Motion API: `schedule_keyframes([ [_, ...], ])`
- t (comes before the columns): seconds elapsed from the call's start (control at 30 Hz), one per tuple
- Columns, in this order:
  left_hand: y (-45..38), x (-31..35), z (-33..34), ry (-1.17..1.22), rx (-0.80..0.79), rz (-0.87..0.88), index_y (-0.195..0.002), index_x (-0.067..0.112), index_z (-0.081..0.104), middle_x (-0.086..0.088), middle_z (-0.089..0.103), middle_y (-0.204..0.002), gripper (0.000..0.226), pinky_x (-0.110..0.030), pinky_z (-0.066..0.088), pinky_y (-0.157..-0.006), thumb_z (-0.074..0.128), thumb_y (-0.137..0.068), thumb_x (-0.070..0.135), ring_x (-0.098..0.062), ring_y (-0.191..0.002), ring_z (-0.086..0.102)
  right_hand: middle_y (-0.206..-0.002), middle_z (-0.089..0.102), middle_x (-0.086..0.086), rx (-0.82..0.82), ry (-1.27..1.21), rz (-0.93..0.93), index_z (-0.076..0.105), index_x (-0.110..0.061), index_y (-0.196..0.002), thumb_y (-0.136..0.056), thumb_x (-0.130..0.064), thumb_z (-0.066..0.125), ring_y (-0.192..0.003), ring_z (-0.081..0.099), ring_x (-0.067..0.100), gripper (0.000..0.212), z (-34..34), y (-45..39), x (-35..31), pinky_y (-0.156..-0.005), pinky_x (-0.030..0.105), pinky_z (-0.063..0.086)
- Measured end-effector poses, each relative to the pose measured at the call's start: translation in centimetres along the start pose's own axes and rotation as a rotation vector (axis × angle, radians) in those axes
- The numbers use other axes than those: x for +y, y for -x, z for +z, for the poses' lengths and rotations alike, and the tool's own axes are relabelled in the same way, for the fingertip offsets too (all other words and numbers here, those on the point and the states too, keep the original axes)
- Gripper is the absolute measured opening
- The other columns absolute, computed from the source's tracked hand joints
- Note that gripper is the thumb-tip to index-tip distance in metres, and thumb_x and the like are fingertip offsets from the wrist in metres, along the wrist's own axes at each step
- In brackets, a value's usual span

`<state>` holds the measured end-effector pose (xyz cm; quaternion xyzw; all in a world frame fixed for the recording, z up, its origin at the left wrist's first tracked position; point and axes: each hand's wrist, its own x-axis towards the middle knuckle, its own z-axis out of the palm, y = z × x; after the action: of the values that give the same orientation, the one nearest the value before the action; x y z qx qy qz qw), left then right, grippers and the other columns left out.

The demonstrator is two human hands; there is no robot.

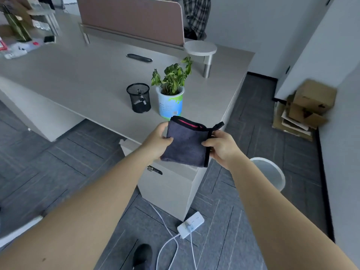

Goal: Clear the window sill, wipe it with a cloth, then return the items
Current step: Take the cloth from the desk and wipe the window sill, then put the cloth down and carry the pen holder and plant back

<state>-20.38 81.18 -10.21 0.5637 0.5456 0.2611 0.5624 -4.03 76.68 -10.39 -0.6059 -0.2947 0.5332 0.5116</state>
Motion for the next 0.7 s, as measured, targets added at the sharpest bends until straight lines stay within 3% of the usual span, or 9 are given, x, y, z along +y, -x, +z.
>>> schedule_keyframes([
  [0.13, -7.9, -1.7, -0.9, -0.133, -0.123, -0.021, -0.133, 0.029, 0.037, -0.015, 0.057, -0.095, 0.048, -0.040, 0.046, -0.074, 0.042, -0.092, 0.006, -0.029, -0.091, 0.056, -0.077, 0.056, 0.007, 0.182, 0.126, 0.039, 0.057, -0.006, -0.084, -0.075, 0.018, 0.046, -0.083, 0.052, 0.027, 0.028, 1.4, -6.3, 2.0, -0.070, 0.033, 0.041],
  [0.23, -12.8, -2.8, -1.2, -0.253, -0.205, -0.039, -0.134, 0.029, 0.036, -0.016, 0.057, -0.098, 0.051, -0.047, 0.049, -0.084, 0.043, -0.089, 0.006, -0.035, -0.099, 0.059, -0.076, 0.056, 0.005, 0.282, 0.274, 0.068, 0.059, 0.002, -0.104, -0.075, 0.015, 0.050, -0.068, 0.049, 0.019, 0.033, 2.1, -10.0, 3.4, -0.056, 0.024, 0.036],
  [0.3, -15.1, -3.6, -1.1, -0.338, -0.244, -0.032, -0.136, 0.027, 0.036, -0.013, 0.056, -0.098, 0.052, -0.045, 0.049, -0.085, 0.044, -0.089, 0.006, -0.036, -0.102, 0.059, -0.073, 0.055, 0.001, 0.330, 0.370, 0.089, 0.058, 0.001, -0.110, -0.076, 0.012, 0.051, -0.072, 0.050, 0.022, 0.036, 2.3, -11.9, 4.2, -0.056, 0.024, 0.036],
  [0.4, -17.2, -4.6, -0.9, -0.486, -0.266, 0.008, -0.137, 0.023, 0.037, -0.020, 0.059, -0.102, 0.053, -0.034, 0.041, -0.077, 0.046, -0.087, 0.006, -0.037, -0.103, 0.057, -0.065, 0.047, -0.005, 0.365, 0.476, 0.170, 0.058, -0.006, -0.100, -0.076, 0.008, 0.053, -0.078, 0.047, 0.023, 0.028, 2.7, -13.4, 5.5, -0.051, 0.022, 0.031],
  [0.53, -18.8, -4.8, -1.0, -0.610, -0.274, 0.038, -0.132, 0.015, 0.044, -0.018, 0.062, -0.103, 0.050, -0.035, 0.044, -0.084, 0.054, -0.083, 0.007, -0.036, -0.105, 0.057, -0.068, 0.050, 0.001, 0.418, 0.515, 0.236, 0.053, -0.009, -0.089, -0.075, 0.004, 0.054, -0.078, 0.047, 0.024, 0.018, 3.0, -14.4, 5.8, -0.049, 0.024, 0.030],
  [0.6, -19.3, -4.7, -1.1, -0.672, -0.247, 0.056, -0.129, 0.011, 0.045, -0.016, 0.061, -0.114, 0.050, -0.037, 0.044, -0.088, 0.057, -0.081, 0.008, -0.035, -0.108, 0.055, -0.094, 0.056, 0.010, 0.471, 0.585, 0.272, 0.054, -0.004, -0.104, -0.077, -0.003, 0.058, -0.088, 0.049, 0.026, 0.027, 3.2, -14.6, 5.2, -0.054, 0.024, 0.035],
  [0.67, -19.5, -4.7, -1.4, -0.680, -0.198, 0.058, -0.133, 0.010, 0.042, -0.015, 0.055, -0.127, 0.054, -0.037, 0.042, -0.094, 0.059, -0.082, 0.012, -0.033, -0.117, 0.051, -0.127, 0.046, 0.018, 0.610, 0.683, 0.292, 0.042, -0.001, -0.125, -0.078, -0.011, 0.061, -0.113, 0.043, 0.032, 0.051, 3.5, -14.6, 4.7, -0.083, 0.033, 0.041],
  [0.7, -19.5, -4.5, -1.7, -0.643, -0.161, 0.057, -0.133, 0.010, 0.043, -0.015, 0.054, -0.130, 0.054, -0.036, 0.041, -0.095, 0.060, -0.082, 0.014, -0.032, -0.119, 0.050, -0.137, 0.037, 0.018, 0.674, 0.716, 0.257, 0.034, -0.002, -0.133, -0.078, -0.014, 0.062, -0.124, 0.035, 0.034, 0.062, 3.7, -14.5, 4.3, -0.098, 0.037, 0.035],
])
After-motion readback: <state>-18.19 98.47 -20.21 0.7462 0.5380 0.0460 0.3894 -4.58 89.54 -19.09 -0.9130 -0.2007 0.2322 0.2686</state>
